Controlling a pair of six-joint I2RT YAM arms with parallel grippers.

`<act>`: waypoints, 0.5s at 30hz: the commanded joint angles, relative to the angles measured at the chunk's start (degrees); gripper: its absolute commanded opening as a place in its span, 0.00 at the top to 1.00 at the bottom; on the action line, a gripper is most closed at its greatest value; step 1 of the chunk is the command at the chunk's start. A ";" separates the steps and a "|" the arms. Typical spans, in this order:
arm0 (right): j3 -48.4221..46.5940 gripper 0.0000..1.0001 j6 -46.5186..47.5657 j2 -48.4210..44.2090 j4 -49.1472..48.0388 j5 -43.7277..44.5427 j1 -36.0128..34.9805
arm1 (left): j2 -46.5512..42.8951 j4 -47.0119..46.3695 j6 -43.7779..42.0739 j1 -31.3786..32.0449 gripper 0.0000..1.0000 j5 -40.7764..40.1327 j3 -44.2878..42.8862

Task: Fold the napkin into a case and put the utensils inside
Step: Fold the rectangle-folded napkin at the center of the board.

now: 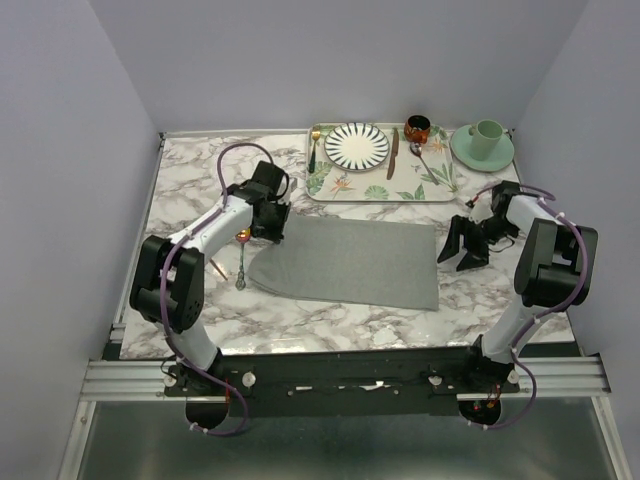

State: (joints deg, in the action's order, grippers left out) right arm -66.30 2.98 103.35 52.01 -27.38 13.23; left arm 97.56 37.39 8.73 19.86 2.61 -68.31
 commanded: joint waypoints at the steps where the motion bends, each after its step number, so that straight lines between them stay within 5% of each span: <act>1: 1.09 0.30 0.62 -0.52 0.55 -3.12 0.39 | -1.59 3.39 1.46 5.36 1.00 11.35 -6.91; 15: -1.90 0.32 4.39 -2.45 5.90 -6.46 0.65 | 19.94 -3.10 17.36 23.20 1.00 24.37 -26.86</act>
State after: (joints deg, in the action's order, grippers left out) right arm -66.85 4.69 103.04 54.00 -30.98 13.26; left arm 110.67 37.82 18.74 39.22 21.04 -88.49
